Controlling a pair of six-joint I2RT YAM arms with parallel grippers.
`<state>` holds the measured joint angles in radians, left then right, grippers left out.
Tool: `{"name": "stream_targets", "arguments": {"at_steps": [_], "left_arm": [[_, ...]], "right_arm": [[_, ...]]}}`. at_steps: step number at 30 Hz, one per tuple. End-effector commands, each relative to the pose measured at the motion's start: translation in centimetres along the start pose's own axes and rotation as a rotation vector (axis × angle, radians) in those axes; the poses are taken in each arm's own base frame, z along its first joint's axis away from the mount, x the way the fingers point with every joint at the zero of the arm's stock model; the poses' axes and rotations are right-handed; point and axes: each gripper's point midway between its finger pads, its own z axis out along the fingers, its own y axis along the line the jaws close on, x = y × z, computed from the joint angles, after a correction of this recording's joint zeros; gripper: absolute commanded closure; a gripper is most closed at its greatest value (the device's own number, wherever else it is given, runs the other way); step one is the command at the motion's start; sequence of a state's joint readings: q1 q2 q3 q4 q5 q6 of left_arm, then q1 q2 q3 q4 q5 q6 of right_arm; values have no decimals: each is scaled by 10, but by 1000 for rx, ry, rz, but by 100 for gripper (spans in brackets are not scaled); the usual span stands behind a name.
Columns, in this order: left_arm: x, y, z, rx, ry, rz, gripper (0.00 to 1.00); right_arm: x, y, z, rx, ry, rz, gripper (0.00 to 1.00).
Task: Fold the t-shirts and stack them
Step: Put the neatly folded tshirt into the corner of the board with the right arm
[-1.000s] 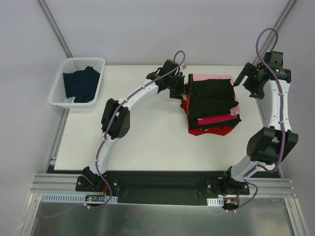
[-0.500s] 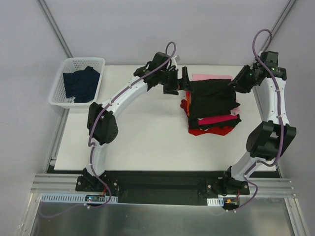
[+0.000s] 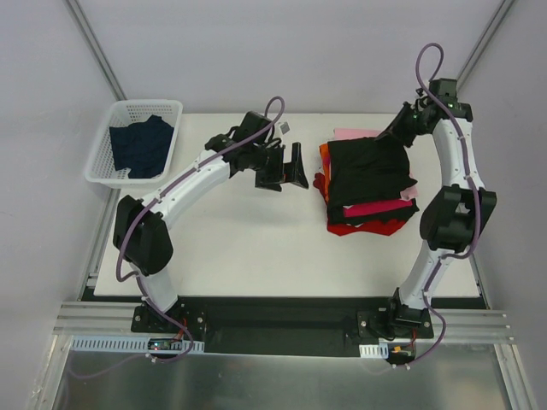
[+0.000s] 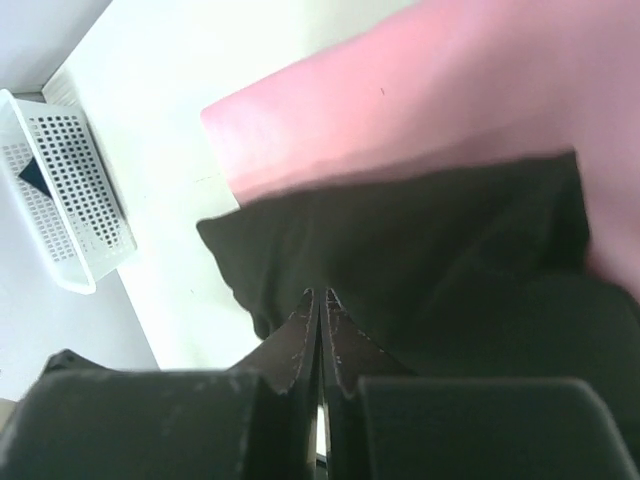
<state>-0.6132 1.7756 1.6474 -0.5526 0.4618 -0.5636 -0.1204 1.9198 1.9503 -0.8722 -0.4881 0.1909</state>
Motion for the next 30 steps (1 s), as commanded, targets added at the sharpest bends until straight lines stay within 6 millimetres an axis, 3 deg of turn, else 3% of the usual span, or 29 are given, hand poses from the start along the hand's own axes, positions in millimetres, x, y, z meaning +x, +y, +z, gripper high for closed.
{"name": "stream_targets", "arguments": {"at_steps": [1, 8, 21, 25, 30], "left_arm": [[11, 8, -14, -33, -2, 24, 1], [23, 19, -9, -61, 58, 20, 1], [26, 32, 4, -77, 142, 17, 1], [27, 36, 3, -79, 150, 1, 1], [33, 41, 1, -91, 159, -6, 1]], "right_arm": [[-8, 6, 32, -50, 36, 15, 99], [-21, -12, 74, -24, 33, 52, 99], [-30, -42, 121, 11, 30, 110, 99], [-30, -44, 130, 5, 33, 121, 99], [-28, -42, 125, 0, 23, 119, 99]]}}
